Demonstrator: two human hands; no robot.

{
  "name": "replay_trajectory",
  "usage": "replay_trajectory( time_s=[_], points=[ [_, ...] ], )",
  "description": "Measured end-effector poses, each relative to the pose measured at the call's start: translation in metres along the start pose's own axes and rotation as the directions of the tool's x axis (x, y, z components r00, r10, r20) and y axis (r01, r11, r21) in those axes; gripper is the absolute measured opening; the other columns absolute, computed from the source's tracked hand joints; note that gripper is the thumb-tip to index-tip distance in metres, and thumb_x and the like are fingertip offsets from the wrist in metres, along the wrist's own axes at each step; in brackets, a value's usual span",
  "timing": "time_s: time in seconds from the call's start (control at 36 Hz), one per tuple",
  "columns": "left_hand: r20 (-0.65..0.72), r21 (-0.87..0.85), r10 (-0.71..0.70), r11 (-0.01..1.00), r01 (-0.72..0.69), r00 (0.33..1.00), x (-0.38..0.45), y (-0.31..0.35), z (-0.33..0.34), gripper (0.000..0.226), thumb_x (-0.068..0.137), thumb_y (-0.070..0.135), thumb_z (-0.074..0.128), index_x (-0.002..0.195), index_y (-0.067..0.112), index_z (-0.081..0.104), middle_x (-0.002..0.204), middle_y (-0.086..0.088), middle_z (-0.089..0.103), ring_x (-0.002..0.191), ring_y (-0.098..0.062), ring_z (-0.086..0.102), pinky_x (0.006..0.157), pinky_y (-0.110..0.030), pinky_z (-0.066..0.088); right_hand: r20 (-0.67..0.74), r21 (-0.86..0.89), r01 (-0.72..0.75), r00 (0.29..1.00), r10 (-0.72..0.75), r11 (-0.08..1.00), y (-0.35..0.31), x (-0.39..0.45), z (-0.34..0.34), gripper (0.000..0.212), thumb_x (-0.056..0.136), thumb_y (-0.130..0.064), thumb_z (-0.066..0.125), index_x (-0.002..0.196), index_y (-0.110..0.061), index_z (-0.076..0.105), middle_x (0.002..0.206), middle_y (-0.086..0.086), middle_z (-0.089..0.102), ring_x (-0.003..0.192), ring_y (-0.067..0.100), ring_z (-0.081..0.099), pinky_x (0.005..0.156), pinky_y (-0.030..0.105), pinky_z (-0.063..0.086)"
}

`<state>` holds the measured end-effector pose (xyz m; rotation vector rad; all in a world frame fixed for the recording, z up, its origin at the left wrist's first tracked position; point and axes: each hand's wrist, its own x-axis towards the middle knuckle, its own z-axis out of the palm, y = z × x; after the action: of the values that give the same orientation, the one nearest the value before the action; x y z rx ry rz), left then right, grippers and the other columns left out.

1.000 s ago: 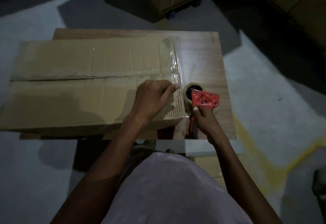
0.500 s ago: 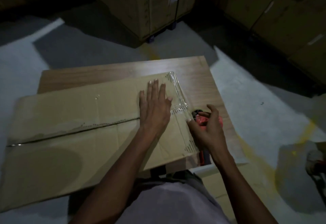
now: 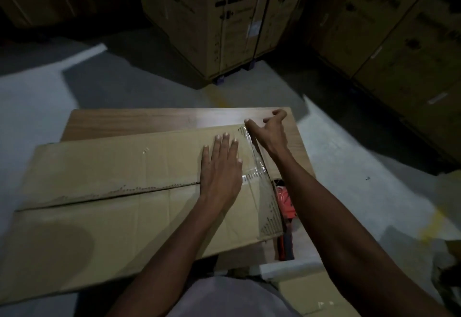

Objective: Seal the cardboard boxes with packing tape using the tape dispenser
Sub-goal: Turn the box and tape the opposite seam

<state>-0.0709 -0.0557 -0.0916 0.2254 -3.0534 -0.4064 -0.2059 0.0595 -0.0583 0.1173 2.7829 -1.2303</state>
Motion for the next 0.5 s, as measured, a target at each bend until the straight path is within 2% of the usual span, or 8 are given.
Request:
replay_trajectory(
  time_s=[0.17, 0.25, 0.33, 0.42, 0.47, 0.5],
  points=[
    [-0.019, -0.029, -0.01, 1.0, 0.009, 1.0, -0.001, -0.001, -0.002, 0.056, 0.109, 0.039, 0.015, 0.163, 0.024, 0.012, 0.171, 0.001, -0.001, 0.157, -0.019, -0.007, 0.125, -0.046, -0.004, 0.002, 0.107, -0.063, 0.998, 0.063, 0.992, -0.01, 0.002, 0.004, 0.068, 0.096, -0.047, 0.067, 0.142, -0.011, 0.031, 0.131, 0.011, 0.062, 0.118, 0.034, 0.062, 0.103, 0.054, 0.05],
    [-0.025, -0.051, -0.011, 0.999, 0.009, 1.0, -0.001, 0.0, -0.001, 0.056, 0.109, 0.039, 0.016, 0.163, 0.025, 0.014, 0.171, 0.001, 0.0, 0.157, -0.018, -0.007, 0.125, -0.044, -0.005, -0.016, 0.181, -0.002, 1.0, 0.005, 0.983, -0.005, -0.013, 0.003, 0.057, 0.104, -0.039, 0.058, 0.149, -0.012, 0.035, 0.145, 0.013, 0.055, 0.131, 0.032, 0.056, 0.109, 0.049, 0.047],
    [-0.035, -0.063, -0.012, 0.998, 0.01, 0.999, -0.002, 0.0, -0.002, 0.055, 0.109, 0.039, 0.015, 0.162, 0.024, 0.015, 0.171, 0.0, 0.001, 0.157, -0.019, -0.007, 0.125, -0.044, -0.005, -0.022, 0.129, 0.092, 0.996, -0.09, 0.987, 0.006, -0.033, 0.0, 0.054, 0.109, -0.039, 0.049, 0.157, -0.018, 0.035, 0.161, 0.007, 0.044, 0.147, 0.028, 0.042, 0.12, 0.057, 0.033],
    [-0.034, -0.035, -0.006, 0.999, 0.005, 0.999, -0.003, 0.001, -0.004, 0.057, 0.108, 0.04, 0.009, 0.162, 0.023, 0.013, 0.171, -0.001, -0.001, 0.157, -0.02, -0.008, 0.126, -0.047, -0.002, 0.082, 0.042, 0.21, 0.974, -0.212, 0.977, 0.014, -0.049, 0.001, 0.058, 0.111, -0.046, 0.04, 0.163, -0.025, 0.026, 0.17, 0.004, 0.03, 0.156, 0.024, 0.027, 0.125, 0.056, 0.014],
    [-0.021, -0.037, -0.016, 0.999, 0.015, 1.0, -0.002, 0.002, -0.005, 0.058, 0.107, 0.04, 0.007, 0.163, 0.022, 0.009, 0.171, -0.001, -0.004, 0.157, -0.02, -0.01, 0.126, -0.047, -0.003, 0.222, 0.029, 0.245, 0.944, -0.245, 0.969, 0.014, -0.052, 0.003, 0.063, 0.112, -0.05, 0.033, 0.167, -0.023, 0.018, 0.173, 0.003, 0.021, 0.159, 0.021, 0.018, 0.127, 0.053, 0.01],
    [-0.017, -0.04, -0.021, 0.999, 0.02, 1.0, -0.002, 0.002, -0.005, 0.059, 0.107, 0.04, 0.007, 0.163, 0.022, 0.009, 0.171, -0.001, -0.005, 0.157, -0.02, -0.011, 0.126, -0.047, -0.003, 0.289, 0.077, 0.219, 0.929, -0.232, 0.973, 0.013, -0.052, 0.004, 0.066, 0.112, -0.052, 0.032, 0.167, -0.022, 0.014, 0.174, 0.003, 0.018, 0.16, 0.02, 0.016, 0.13, 0.051, 0.011]
  ],
)
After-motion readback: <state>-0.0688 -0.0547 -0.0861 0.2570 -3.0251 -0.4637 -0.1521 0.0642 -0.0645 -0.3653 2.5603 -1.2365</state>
